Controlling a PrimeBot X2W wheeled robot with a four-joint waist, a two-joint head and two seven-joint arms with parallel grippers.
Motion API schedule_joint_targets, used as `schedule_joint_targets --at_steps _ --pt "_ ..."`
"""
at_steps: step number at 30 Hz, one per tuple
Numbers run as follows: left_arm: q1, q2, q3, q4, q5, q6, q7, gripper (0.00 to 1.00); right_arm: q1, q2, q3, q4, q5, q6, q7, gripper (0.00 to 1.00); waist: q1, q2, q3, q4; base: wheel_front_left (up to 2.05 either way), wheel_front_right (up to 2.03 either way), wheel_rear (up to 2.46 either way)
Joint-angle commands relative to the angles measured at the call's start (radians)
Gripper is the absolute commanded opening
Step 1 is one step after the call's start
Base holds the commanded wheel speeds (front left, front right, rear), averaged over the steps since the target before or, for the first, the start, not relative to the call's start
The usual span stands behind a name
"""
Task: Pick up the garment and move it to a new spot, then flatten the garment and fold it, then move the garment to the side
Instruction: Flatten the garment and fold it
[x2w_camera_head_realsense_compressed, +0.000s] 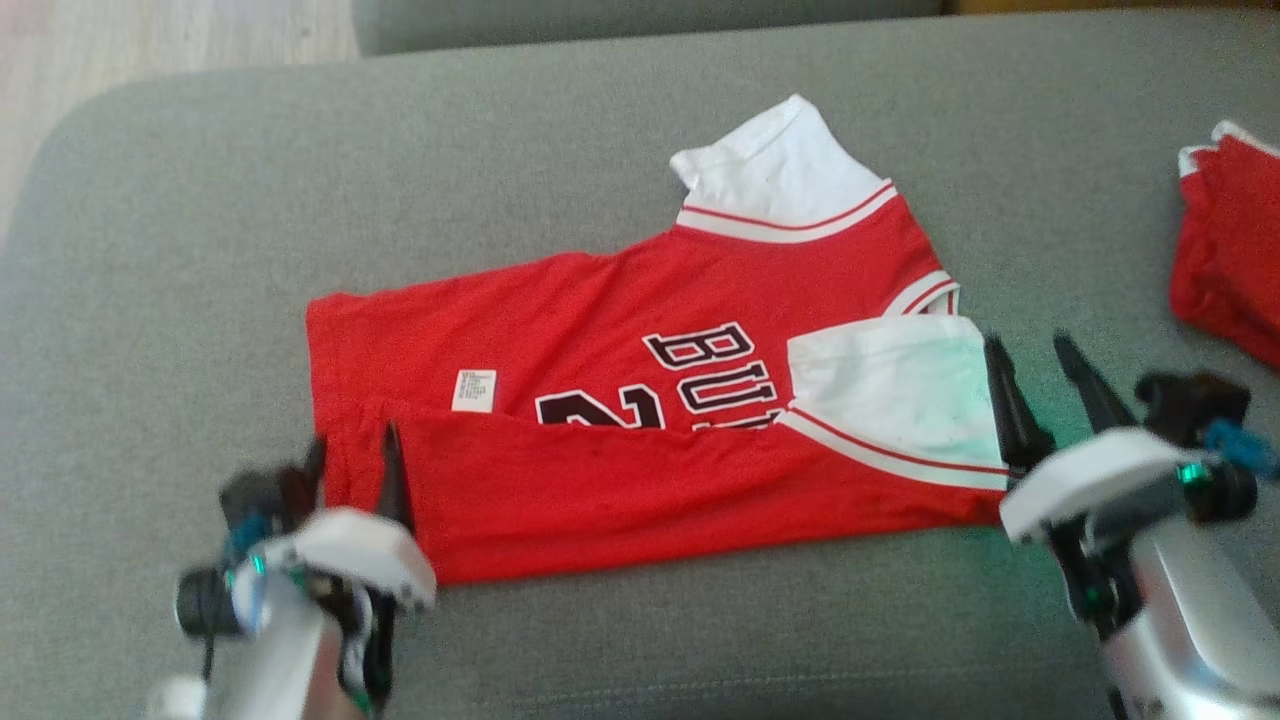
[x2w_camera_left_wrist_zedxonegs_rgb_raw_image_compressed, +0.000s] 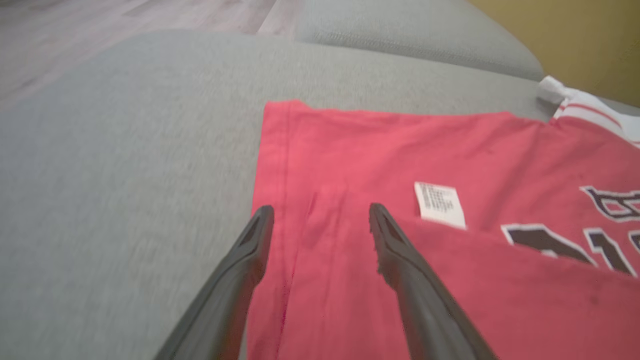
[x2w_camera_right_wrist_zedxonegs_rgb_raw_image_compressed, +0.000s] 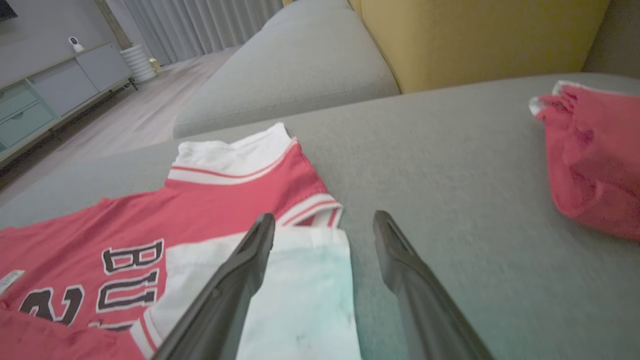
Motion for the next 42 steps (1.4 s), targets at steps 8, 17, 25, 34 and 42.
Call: schedule_joint_targets --at_steps 8,17,25,34,42 --pt "-0.295 0.092 0.023 0.115 0.021 -0.041 0.085 1.0 -0.182 0.038 0.063 -0.06 -0.06 0.003 0.021 1.0 0.0 0.0 0.106 -0.014 0.0 0.0 0.0" --pt "-0.476 0.176 -0.012 0.237 0.029 -0.114 0.277 1.0 -0.293 0.04 0.097 -0.044 -0.063 0.003 0.023 1.0 0.0 0.0 0.173 -0.026 0.0 0.0 0.0" --pt "-0.526 0.192 -0.031 0.317 0.028 -0.125 0.348 0.62 -0.382 0.032 0.123 -0.022 -0.059 0.003 0.034 1.0 0.0 0.0 0.217 -0.03 0.0 0.0 0.0" --pt "-0.553 0.151 -0.056 0.326 0.02 -0.134 0.308 0.0 -0.592 -0.003 0.131 0.1 -0.066 0.003 0.139 1.0 0.0 0.0 0.254 0.044 0.0 0.0 0.0" --pt "-0.584 0.084 -0.109 0.3 0.028 -0.153 0.26 0.0 -0.779 -0.019 0.115 0.341 -0.099 0.003 0.25 1.0 0.0 0.0 0.288 0.146 0.0 0.0 0.0"
